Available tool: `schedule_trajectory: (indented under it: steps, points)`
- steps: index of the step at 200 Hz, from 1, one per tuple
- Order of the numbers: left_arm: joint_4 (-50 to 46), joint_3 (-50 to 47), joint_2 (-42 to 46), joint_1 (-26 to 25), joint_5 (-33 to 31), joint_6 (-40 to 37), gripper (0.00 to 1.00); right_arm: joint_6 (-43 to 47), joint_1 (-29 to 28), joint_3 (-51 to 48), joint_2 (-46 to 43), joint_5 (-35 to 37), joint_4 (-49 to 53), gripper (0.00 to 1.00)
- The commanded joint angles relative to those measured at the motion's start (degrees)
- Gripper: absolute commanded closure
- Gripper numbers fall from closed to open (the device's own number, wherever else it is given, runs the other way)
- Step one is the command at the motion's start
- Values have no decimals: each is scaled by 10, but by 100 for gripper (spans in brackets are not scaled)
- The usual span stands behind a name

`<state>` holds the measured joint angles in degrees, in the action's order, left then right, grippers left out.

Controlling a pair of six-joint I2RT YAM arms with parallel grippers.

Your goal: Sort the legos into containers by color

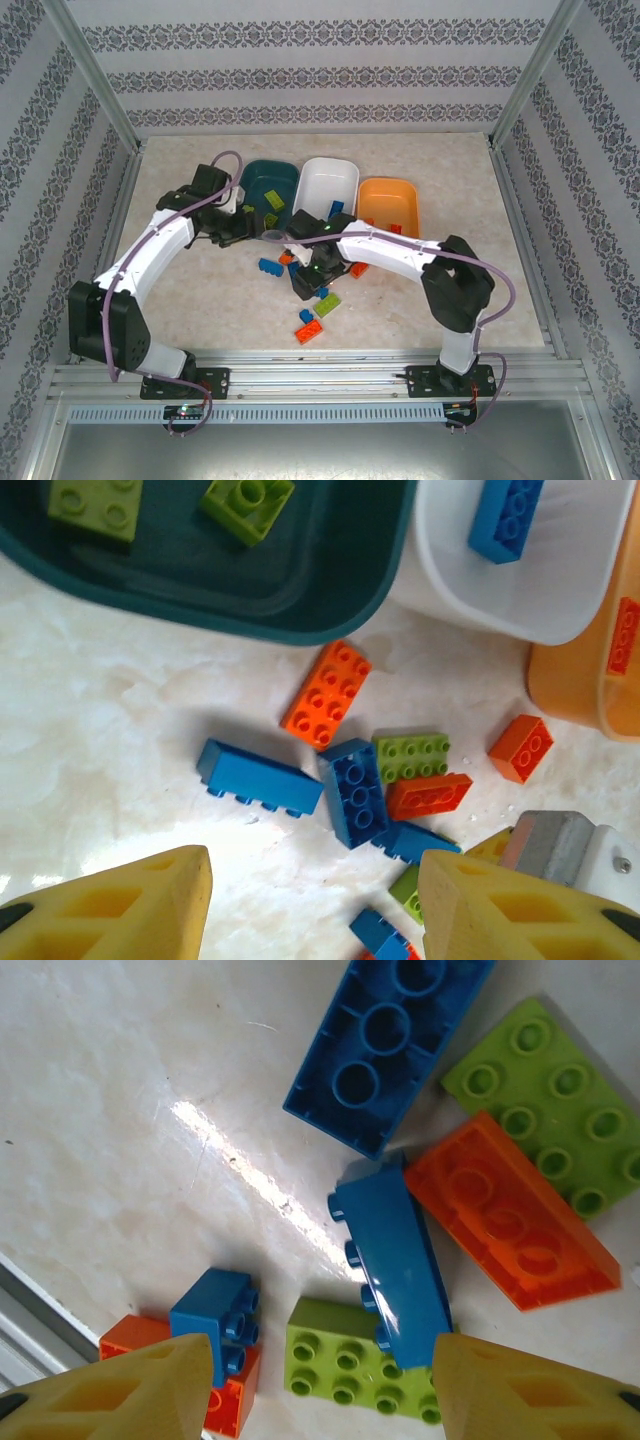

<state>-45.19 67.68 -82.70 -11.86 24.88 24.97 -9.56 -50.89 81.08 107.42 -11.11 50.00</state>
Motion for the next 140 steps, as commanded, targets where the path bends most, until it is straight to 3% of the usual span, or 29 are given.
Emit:
schedule_trajectory:
  steps: [1,73,140]
  points:
    - [-19,-10,24,9,-6,-20,43,20,-10,25,23,28,26,41]
    - [-22,-39,51,16,-7,-26,42,37,-14,53,72,75,60,43]
    - [-12,-33,40,16,3,-12,42,34,-17,36,85,85,43,56]
